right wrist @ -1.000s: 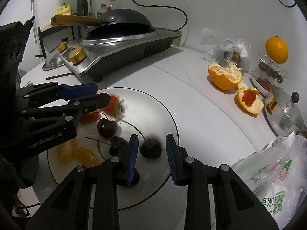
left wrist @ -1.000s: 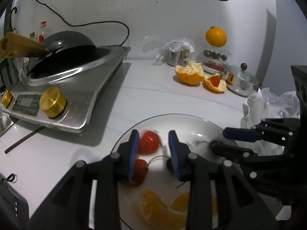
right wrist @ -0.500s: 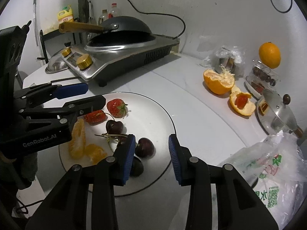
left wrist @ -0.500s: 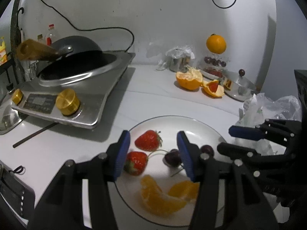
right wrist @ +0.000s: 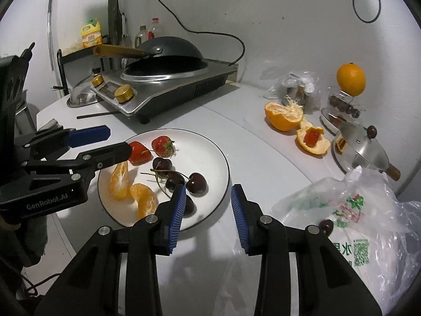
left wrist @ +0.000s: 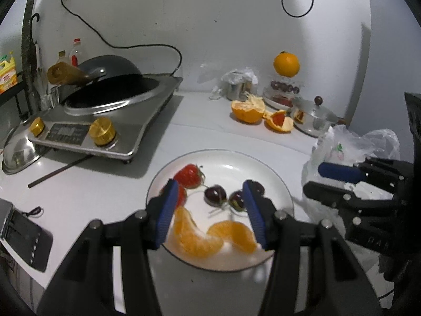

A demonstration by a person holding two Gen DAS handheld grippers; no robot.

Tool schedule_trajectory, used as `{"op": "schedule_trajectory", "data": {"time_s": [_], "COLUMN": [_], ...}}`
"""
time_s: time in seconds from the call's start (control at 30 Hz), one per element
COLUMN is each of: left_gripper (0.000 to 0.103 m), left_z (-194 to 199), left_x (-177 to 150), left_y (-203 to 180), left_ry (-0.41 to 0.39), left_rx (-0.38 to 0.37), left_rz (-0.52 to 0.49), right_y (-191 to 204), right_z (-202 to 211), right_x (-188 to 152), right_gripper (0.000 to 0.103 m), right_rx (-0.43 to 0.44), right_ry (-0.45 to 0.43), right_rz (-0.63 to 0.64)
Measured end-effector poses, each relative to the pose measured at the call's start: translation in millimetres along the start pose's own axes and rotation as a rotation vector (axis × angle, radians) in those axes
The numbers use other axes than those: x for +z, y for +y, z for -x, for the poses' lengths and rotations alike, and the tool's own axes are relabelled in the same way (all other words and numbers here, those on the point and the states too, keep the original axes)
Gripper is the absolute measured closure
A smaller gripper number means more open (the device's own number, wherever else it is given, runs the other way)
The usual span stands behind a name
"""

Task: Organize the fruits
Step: 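Move both tools back over the cherries on the plastic bag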

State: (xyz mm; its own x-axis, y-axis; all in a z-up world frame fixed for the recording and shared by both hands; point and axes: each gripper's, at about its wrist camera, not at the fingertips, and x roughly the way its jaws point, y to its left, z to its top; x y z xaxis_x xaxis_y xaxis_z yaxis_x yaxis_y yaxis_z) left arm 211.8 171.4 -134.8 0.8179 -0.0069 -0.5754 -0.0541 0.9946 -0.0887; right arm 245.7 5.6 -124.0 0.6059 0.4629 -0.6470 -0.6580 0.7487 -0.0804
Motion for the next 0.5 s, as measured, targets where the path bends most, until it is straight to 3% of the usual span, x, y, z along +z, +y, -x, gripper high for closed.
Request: {"op": "schedule_trajectory", "data": {"time_s": [0.5], "left_gripper": [0.050], "left_z": [19], "left_x": [-11], "left_y": [-48], "left_ry": [-0.005], "left_rx": [-0.014], "left_rz": [-0.013], "right_y": [-34], "right_z": [44], "right_x": [-36], "right_gripper": [0.064], "right_rx": [-0.044], "right_ry": [-0.033], "right_rz": [-0.056]}}
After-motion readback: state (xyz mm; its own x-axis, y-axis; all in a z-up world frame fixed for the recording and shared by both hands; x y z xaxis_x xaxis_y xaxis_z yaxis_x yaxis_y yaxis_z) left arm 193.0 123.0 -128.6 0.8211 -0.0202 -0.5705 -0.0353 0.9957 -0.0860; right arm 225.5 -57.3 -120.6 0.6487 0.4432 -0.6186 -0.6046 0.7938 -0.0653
